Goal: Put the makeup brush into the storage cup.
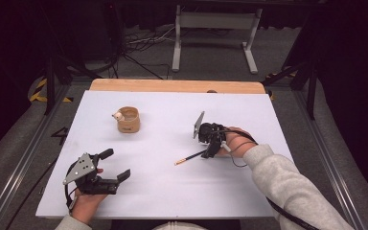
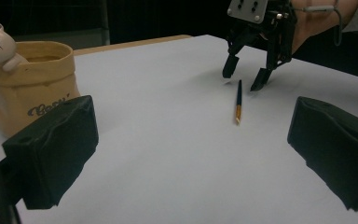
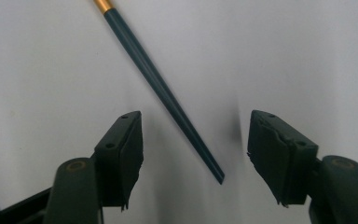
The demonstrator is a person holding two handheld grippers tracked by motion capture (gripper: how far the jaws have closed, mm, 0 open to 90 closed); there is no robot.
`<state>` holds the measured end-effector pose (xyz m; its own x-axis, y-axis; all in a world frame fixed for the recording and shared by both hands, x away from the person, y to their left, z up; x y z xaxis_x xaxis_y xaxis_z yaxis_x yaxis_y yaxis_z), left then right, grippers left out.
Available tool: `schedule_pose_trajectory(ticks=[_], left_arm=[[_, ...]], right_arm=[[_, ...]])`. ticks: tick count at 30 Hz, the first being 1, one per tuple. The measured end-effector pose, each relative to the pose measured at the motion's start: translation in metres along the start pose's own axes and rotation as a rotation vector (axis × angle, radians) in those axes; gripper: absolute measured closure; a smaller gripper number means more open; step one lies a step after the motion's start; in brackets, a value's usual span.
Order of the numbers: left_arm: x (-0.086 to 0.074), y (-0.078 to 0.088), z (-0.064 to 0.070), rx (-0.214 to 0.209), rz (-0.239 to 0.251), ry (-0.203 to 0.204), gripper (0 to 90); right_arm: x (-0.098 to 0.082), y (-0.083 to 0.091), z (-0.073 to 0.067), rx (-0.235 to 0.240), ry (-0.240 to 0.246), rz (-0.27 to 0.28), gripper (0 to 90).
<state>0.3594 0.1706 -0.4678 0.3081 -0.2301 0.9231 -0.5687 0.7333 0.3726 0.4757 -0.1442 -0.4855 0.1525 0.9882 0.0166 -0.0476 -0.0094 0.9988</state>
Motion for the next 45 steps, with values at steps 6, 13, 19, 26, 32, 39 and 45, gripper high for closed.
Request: schedule_pose_trajectory(ticks=[6, 13, 19, 26, 32, 39, 45], left_arm=[[-0.0007, -0.0006, 0.0002, -0.006, -0.007, 0.002, 3.1], [-0.0009, -0.0005, 0.0, -0.004, -0.014, 0.004, 3.1], [-0.0006, 0.0, 0.0001, 0.003, -0.009, 0.003, 3.7], [-0.0005, 0.0, -0.0006, 0.009, -0.011, -0.007, 3.9], [-0.0005, -0.0001, 0.0004, 0.014, -0.011, -0.012, 4.5], [-0.0012, -0.0004, 0.0004, 0.011, -0.016, -0.009, 4.7], [-0.0014, -0.0002, 0.0003, 0.008, -0.019, -0.006, 4.7]], right_arm=[[-0.0021, -0.0049, -0.0006, 0.011, -0.009, -0.015, 40.3], [-0.0008, -0.004, -0.0019, 0.025, -0.009, -0.029, 49.3], [0.0011, -0.0032, -0.0033, 0.03, 0.021, -0.044, 56.8], [0.0023, -0.0021, -0.0036, 0.034, 0.042, -0.071, 68.5], [0.0009, -0.0021, -0.0029, 0.045, 0.053, -0.078, 81.3], [0.0008, -0.0021, -0.0041, 0.041, 0.068, -0.098, 84.5], [0.0008, -0.0015, -0.0051, 0.033, 0.078, -0.114, 84.9]])
Point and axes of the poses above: each handheld gripper's, and its own axes: y roughly backward along the jaws, x roughly out of its top, z roughly to its right, the point moved 7 cm from there along -y, roughly forward along the jaws, and after that the axes turned 10 degrees about -z, right-handed, at the moved point
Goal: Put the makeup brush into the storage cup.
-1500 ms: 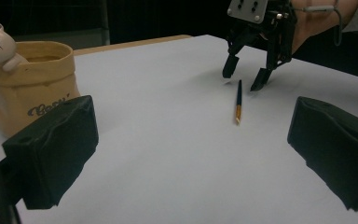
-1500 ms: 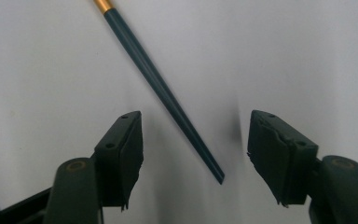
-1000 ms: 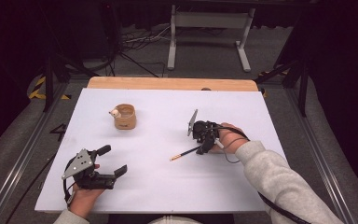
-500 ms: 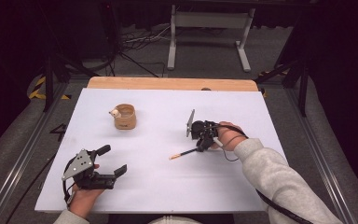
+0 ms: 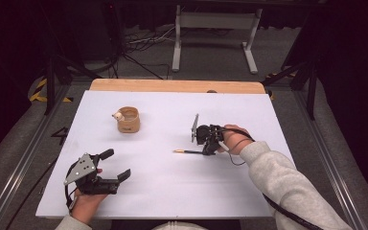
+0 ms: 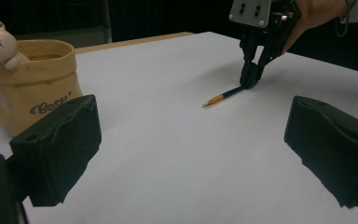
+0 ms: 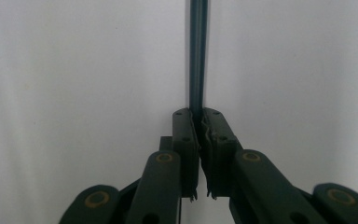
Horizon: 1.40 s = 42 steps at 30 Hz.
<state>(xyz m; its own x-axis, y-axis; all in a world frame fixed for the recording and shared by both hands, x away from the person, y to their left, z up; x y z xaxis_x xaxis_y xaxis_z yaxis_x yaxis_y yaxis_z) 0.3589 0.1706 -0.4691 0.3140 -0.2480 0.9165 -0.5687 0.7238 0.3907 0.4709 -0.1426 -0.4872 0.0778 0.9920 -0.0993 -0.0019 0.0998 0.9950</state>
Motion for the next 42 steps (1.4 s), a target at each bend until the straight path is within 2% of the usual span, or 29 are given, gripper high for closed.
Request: schedule_pose_trajectory(ticks=[4, 9, 18, 22, 26, 27, 28, 34, 37, 38, 39, 42], left_arm=[[0.0, 0.0, 0.0, 0.002, 0.003, -0.001, 4.7], [0.0, 0.0, 0.0, 0.001, 0.001, 0.0, 4.7], [0.0, 0.0, 0.0, 0.002, -0.003, 0.009, 3.9], [0.0, -0.001, -0.001, 0.004, -0.001, 0.009, 3.7], [0.0, -0.001, 0.0, 0.003, -0.001, 0.012, 3.7], [0.0, -0.001, 0.0, 0.003, -0.001, 0.012, 3.6], [0.0, -0.001, 0.0, 0.003, -0.001, 0.014, 3.6], [0.0, -0.002, 0.0, 0.001, -0.004, 0.012, 3.6], [0.0, -0.002, 0.0, 0.002, -0.003, 0.011, 3.6], [0.0, -0.002, 0.0, 0.002, -0.003, 0.011, 3.6], [0.0, -0.002, 0.0, 0.002, -0.003, 0.011, 3.7], [0.0, -0.002, 0.0, 0.002, -0.003, 0.01, 3.6]], right_arm=[[0.0, 0.002, -0.001, -0.012, -0.005, 0.014, 85.0], [0.0, 0.012, -0.002, -0.032, -0.008, 0.061, 85.0], [0.002, 0.044, -0.008, -0.083, -0.026, 0.281, 85.0], [0.004, 0.053, -0.01, -0.113, -0.03, 0.403, 85.0], [0.003, 0.061, -0.015, -0.13, -0.054, 0.533, 84.9], [0.003, 0.061, -0.015, -0.13, -0.054, 0.533, 84.9], [0.003, 0.063, -0.017, -0.133, -0.059, 0.557, 84.9], [-0.001, 0.072, -0.023, -0.154, -0.096, 0.713, 84.9], [-0.001, 0.073, -0.026, -0.136, -0.122, 0.801, 84.9], [-0.001, 0.073, -0.026, -0.136, -0.122, 0.801, 84.9], [-0.001, 0.07, -0.028, -0.131, -0.135, 0.838, 84.9], [-0.001, 0.066, -0.03, -0.131, -0.144, 0.87, 84.9]])
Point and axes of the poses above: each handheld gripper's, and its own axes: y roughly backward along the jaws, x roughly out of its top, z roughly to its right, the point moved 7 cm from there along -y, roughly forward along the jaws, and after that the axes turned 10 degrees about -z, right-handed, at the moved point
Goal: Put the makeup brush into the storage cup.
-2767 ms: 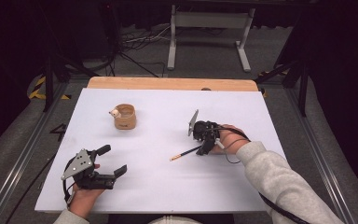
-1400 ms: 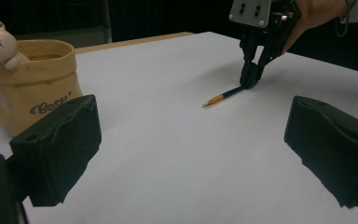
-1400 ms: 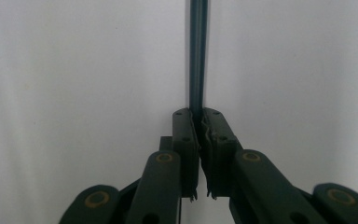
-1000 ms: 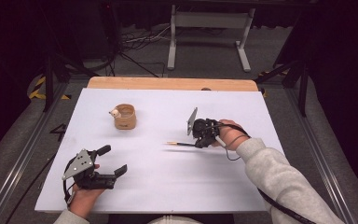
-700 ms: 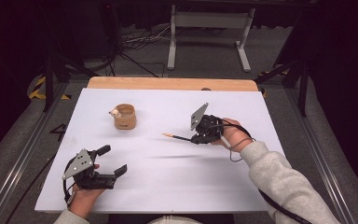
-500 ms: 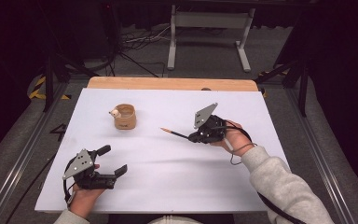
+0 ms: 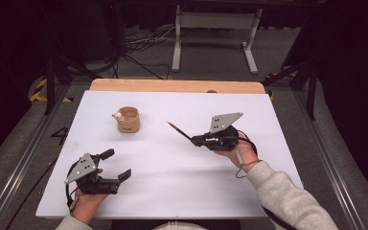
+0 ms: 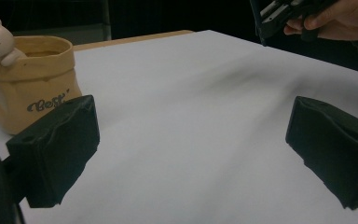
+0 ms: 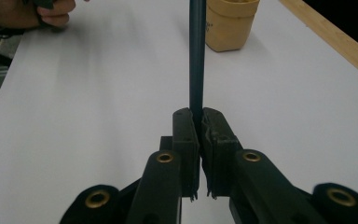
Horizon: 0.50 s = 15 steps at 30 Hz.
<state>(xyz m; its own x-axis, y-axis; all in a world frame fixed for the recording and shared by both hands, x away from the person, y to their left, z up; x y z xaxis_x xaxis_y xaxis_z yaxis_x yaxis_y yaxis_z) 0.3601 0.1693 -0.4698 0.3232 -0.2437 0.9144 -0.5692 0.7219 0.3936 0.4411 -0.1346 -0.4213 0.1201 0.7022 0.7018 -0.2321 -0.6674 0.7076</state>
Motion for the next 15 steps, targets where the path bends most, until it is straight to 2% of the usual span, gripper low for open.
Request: schedule_pose_trajectory(ticks=[1, 3, 4, 5, 10, 13, 15], left_arm=[[0.0, 0.0, 0.0, 0.003, 0.001, -0.003, 3.6], [0.0, 0.0, 0.0, 0.001, 0.0, -0.004, 3.7], [0.0, 0.0, 0.0, -0.002, -0.001, 0.003, 3.7], [0.0, -0.001, 0.0, 0.0, 0.002, 0.002, 3.6], [0.001, 0.0, 0.001, -0.009, 0.009, 0.005, 3.3], [0.001, 0.0, 0.0, -0.014, 0.013, 0.0, 3.2], [0.002, 0.0, 0.0, -0.016, 0.016, -0.004, 3.0]], right_arm=[[-0.002, -0.001, -0.001, 0.0, -0.015, 0.04, 84.9], [-0.003, -0.001, -0.002, -0.002, -0.024, 0.059, 84.9], [-0.003, -0.001, -0.004, 0.001, -0.042, 0.105, 84.9], [-0.003, -0.001, -0.005, 0.001, -0.043, 0.127, 84.9], [-0.002, -0.001, -0.012, -0.014, -0.048, 0.217, 84.9], [-0.002, -0.001, -0.013, -0.018, -0.047, 0.233, 84.9], [-0.002, -0.002, -0.019, -0.02, -0.051, 0.274, 84.9]])
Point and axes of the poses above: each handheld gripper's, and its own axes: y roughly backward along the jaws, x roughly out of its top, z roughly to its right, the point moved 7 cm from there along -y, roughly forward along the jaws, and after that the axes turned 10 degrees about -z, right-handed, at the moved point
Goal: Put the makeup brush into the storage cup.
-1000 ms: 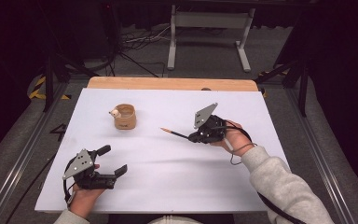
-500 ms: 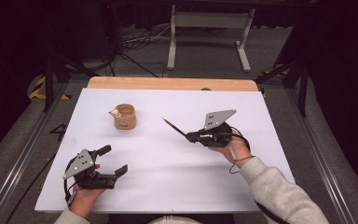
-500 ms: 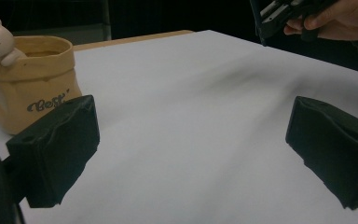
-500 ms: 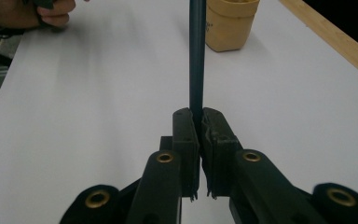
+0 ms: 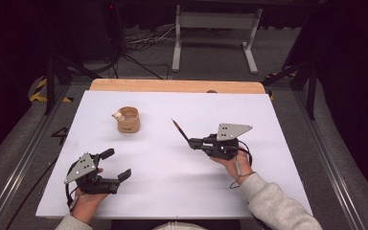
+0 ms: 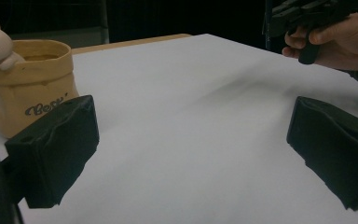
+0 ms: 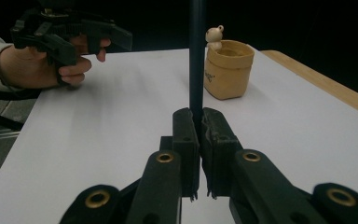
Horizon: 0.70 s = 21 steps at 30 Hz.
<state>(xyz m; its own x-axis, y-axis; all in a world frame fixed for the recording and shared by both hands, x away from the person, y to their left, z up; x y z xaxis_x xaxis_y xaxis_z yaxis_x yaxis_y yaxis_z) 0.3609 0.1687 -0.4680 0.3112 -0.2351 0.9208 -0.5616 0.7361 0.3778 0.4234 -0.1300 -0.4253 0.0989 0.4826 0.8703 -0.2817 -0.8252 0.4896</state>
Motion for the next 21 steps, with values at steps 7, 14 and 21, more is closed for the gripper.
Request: schedule_pose_trajectory(ticks=[7, 14, 21], left_arm=[[0.003, -0.001, 0.002, -0.015, 0.003, 0.001, 2.7], [0.011, 0.0, 0.006, -0.035, 0.014, -0.01, 2.3], [0.018, -0.001, 0.009, -0.06, 0.027, -0.012, 2.4]], right_arm=[[-0.002, -0.003, -0.011, 0.007, -0.016, 0.085, 84.9], [-0.007, -0.006, -0.017, 0.006, -0.024, 0.116, 84.9], [-0.009, -0.008, -0.018, -0.001, -0.033, 0.138, 84.9]])
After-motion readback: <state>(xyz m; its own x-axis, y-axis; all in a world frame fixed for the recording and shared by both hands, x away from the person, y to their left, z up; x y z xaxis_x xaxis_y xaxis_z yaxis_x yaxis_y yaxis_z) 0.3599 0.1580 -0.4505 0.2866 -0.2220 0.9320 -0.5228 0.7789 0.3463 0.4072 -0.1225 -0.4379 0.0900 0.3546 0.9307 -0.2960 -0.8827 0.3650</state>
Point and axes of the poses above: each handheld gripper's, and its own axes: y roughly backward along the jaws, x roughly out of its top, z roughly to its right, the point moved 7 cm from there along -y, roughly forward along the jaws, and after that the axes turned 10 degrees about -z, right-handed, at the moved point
